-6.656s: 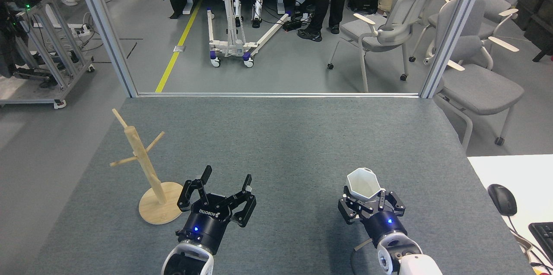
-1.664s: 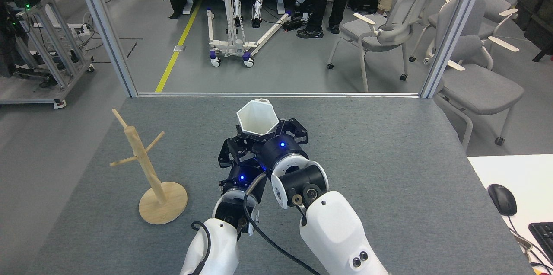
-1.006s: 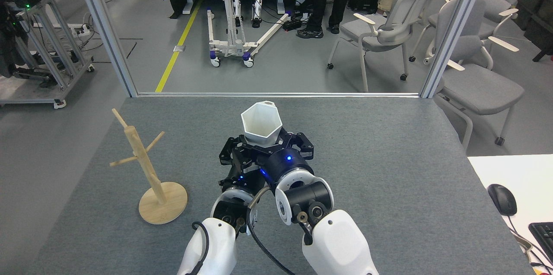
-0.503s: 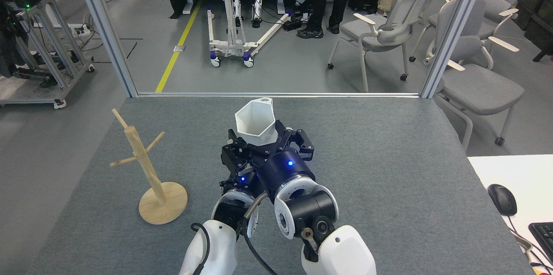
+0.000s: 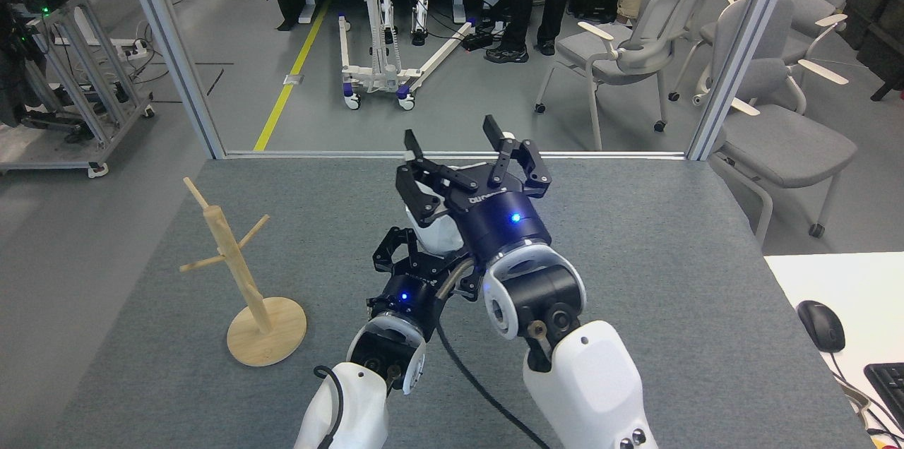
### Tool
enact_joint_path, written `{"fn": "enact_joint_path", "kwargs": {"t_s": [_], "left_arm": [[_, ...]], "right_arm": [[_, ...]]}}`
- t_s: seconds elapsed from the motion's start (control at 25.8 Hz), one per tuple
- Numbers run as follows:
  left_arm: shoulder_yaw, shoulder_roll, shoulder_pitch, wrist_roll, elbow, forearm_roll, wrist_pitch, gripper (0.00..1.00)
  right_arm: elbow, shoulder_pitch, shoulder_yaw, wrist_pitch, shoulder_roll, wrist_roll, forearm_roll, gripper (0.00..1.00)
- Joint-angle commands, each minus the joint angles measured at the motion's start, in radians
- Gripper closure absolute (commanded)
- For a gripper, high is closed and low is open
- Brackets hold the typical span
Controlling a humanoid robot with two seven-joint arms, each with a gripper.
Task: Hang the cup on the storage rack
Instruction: 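Open the right gripper and withdraw it, leaving cup in left gripper, then carry the cup with the left gripper beside the wooden stand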
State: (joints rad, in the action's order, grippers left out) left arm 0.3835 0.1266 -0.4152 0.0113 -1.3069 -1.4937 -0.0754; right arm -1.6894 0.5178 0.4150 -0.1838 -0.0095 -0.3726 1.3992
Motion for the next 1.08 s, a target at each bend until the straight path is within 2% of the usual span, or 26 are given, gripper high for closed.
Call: {"fn": "enact_joint_path", "kwargs": {"t_s": [0.0, 0.12, 0.31, 0.35, 0.43, 0.5, 0.66, 0.81, 1.04], "left_arm": [[0.0, -0.001, 0.001, -0.001, -0.003, -0.011, 0.002, 0.91], [0.0, 0.001, 0.003, -0.001, -0.005, -0.014, 0.002, 0.91], [0.0, -0.005, 0.03, -0.004, -0.054, -0.025, 0.017, 0.91], [0.0, -0.007, 0.041, -0.007, -0.071, -0.031, 0.019, 0.91], [0.0, -0.008, 0.072, -0.019, -0.117, -0.054, 0.02, 0.91], [0.0, -0.013, 0.111, -0.034, -0.176, -0.095, 0.02, 0.91], [-0.002, -0.067, 0.203, -0.056, -0.29, -0.209, 0.009, 0.92], [-0.003, -0.114, 0.28, -0.116, -0.341, -0.241, -0.018, 0.96], [-0.003, -0.137, 0.395, -0.211, -0.35, -0.309, -0.198, 0.98]], "right_arm": [[0.07, -0.013, -0.124, 0.057, -0.053, 0.037, -0.003, 0.01], [0.162, -0.07, -0.277, 0.153, -0.104, 0.093, -0.003, 0.01], [0.278, -0.148, -0.456, 0.239, -0.129, 0.15, 0.024, 0.01], [0.289, -0.162, -0.473, 0.241, -0.132, 0.144, 0.052, 0.01], [0.286, -0.193, -0.501, 0.234, -0.133, 0.142, 0.152, 0.01], [0.275, -0.229, -0.535, 0.231, -0.127, 0.15, 0.185, 0.01], [0.27, -0.292, -0.544, 0.245, -0.118, 0.205, 0.184, 0.01], [0.278, -0.375, -0.527, 0.239, -0.093, 0.322, 0.165, 0.01], [0.275, -0.389, -0.463, 0.238, -0.106, 0.322, 0.136, 0.01]]}}
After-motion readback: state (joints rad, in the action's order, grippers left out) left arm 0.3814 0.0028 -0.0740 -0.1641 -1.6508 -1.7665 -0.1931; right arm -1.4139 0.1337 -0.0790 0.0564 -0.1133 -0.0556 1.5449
